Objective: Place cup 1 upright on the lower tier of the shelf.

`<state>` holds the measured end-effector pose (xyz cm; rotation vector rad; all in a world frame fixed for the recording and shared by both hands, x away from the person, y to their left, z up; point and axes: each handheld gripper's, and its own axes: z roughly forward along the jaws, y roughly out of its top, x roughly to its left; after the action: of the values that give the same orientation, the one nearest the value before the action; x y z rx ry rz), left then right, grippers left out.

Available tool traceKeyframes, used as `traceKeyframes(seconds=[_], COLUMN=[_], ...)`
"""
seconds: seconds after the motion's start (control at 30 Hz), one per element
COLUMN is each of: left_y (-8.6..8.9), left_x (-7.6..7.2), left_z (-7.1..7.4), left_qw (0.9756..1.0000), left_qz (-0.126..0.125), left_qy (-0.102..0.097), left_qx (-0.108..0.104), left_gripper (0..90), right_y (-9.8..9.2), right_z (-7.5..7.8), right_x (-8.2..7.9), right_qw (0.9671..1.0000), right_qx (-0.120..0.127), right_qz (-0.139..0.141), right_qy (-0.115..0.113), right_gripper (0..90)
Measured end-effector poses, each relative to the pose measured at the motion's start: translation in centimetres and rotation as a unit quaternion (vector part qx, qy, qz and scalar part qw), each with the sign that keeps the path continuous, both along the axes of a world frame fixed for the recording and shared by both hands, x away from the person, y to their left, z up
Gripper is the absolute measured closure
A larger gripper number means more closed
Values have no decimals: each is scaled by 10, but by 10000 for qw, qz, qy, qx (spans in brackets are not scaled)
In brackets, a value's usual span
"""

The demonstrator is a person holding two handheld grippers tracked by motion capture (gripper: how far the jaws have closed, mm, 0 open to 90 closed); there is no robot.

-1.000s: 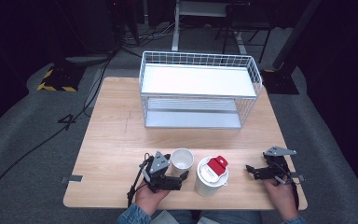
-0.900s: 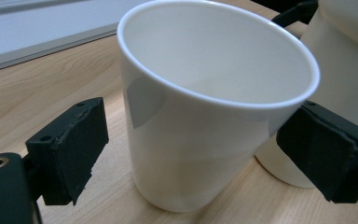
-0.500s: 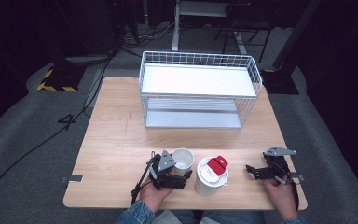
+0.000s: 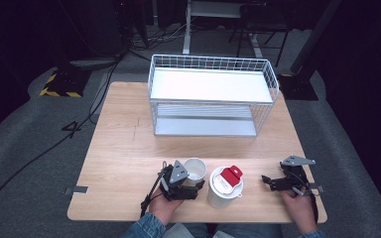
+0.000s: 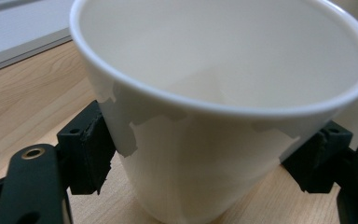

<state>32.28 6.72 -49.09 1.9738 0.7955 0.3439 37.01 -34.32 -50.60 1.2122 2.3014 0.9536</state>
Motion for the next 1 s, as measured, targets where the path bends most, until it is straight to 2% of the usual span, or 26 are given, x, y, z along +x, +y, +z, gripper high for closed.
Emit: traceKeyframes(seconds=[0.63,0.83,1.0], left_y=[0,4,10], left_x=[-3,-6,-8], left_z=[1,5,9], left_qw=[9999,9998,9999], left_qz=[-36,-34,-15], left_qy=[-31,-122,-47], left_qx=[93,170,126], left_gripper=[217,218,218], right_y=[0,1,2], right_z=[0,0,0], right_x=[0,0,0], right_qw=[10000,10000,9999], right_qx=[-8,-1,11], right_qz=[-20,-51,-158], right_qy=[-2,3,11], right_gripper=[4,4,3])
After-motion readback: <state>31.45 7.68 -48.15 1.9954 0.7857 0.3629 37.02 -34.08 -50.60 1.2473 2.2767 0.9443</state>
